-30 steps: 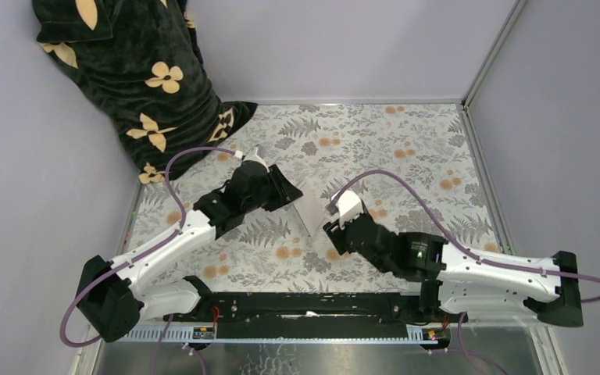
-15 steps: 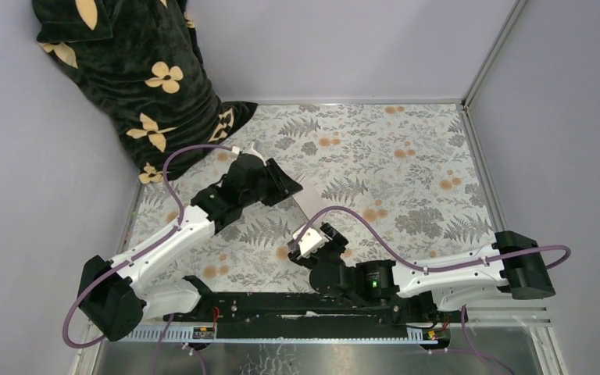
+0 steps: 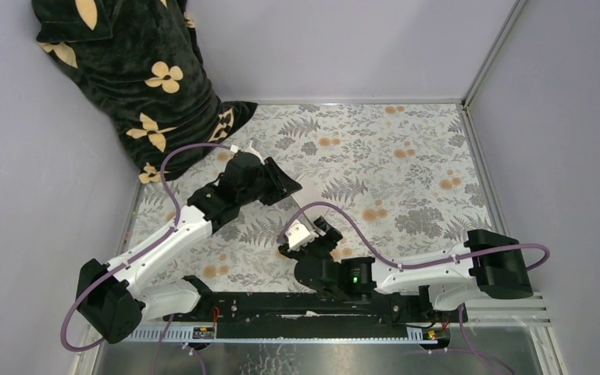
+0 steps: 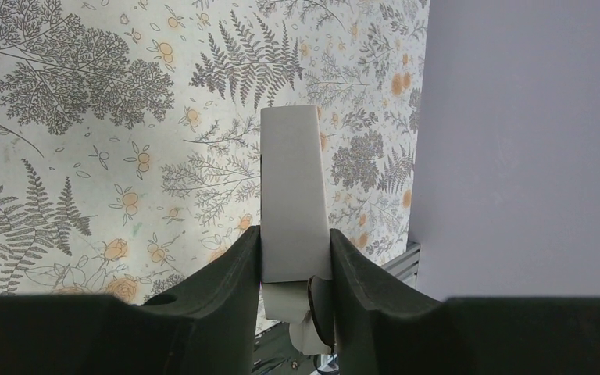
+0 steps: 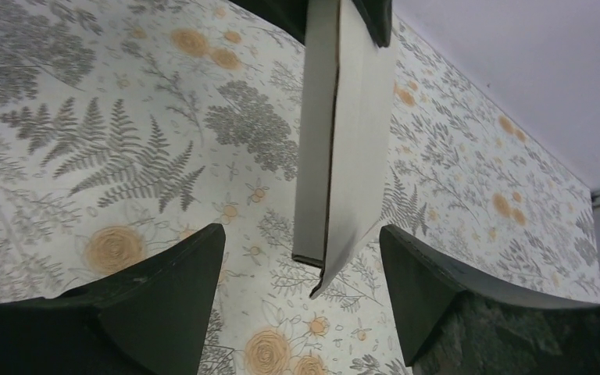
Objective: Fold the paper box
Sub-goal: Close the paper box at the center of the board.
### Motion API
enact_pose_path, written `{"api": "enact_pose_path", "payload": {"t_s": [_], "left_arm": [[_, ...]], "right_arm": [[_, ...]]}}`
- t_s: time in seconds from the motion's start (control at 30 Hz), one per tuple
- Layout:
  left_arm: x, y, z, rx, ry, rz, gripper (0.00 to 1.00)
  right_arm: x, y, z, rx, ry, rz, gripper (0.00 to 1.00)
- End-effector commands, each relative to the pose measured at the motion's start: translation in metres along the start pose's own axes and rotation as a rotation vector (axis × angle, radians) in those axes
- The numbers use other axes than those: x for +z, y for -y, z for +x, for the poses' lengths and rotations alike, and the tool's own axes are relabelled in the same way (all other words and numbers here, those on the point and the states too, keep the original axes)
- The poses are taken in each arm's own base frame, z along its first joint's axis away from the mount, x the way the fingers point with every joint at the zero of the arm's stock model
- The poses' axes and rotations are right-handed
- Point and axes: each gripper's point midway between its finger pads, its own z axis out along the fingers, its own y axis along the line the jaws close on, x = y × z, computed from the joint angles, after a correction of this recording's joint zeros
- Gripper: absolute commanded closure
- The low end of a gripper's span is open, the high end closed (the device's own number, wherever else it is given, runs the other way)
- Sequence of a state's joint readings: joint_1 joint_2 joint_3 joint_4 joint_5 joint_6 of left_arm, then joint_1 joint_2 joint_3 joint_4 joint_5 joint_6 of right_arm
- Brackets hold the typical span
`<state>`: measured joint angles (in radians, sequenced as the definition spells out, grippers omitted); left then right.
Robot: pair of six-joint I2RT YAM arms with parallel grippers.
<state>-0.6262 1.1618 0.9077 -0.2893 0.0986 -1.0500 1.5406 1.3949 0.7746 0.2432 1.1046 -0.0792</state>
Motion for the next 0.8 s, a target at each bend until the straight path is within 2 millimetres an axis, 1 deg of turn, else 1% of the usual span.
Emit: {"api": "enact_pose_path", "payload": {"t_s": [0.0, 0.13, 0.23, 0.27, 0.33, 0.43, 0.6, 0.67, 0.73, 0.77], "left_arm": [[-0.015, 0.025, -0.013, -0.003, 0.025, 0.070, 0.60], [-0.015, 0.025, -0.011, -0.006, 0.019, 0.079, 0.60], [-0.015, 0.026, -0.010, -0.007, 0.016, 0.086, 0.60], [-0.015, 0.025, -0.009, -0.007, 0.015, 0.085, 0.60], [-0.014, 0.024, -0.008, -0.009, 0.013, 0.086, 0.60], [-0.013, 0.023, -0.006, -0.012, 0.005, 0.090, 0.59], [-0.013, 0.023, -0.005, -0.008, 0.005, 0.097, 0.59], [-0.015, 0.024, -0.007, 0.006, 0.008, 0.093, 0.56], [-0.017, 0.025, -0.010, 0.028, 0.013, 0.080, 0.48], [-0.019, 0.025, -0.012, 0.046, 0.015, 0.073, 0.46]], "right_arm": [[0.012, 0.024, -0.013, 0.092, -0.017, 0.115, 0.21], [0.019, 0.036, -0.010, 0.078, -0.043, 0.157, 0.26], [0.022, 0.038, -0.008, 0.085, -0.045, 0.154, 0.31], [0.023, 0.038, -0.007, 0.086, -0.045, 0.153, 0.34], [0.025, 0.038, -0.006, 0.088, -0.044, 0.146, 0.43], [0.027, 0.036, -0.004, 0.084, -0.048, 0.140, 0.54], [0.028, 0.035, -0.001, 0.080, -0.052, 0.123, 0.63], [0.028, 0.036, -0.001, 0.080, -0.052, 0.114, 0.65], [0.026, 0.038, -0.004, 0.082, -0.050, 0.105, 0.67], [0.025, 0.039, -0.005, 0.085, -0.049, 0.092, 0.67]]}}
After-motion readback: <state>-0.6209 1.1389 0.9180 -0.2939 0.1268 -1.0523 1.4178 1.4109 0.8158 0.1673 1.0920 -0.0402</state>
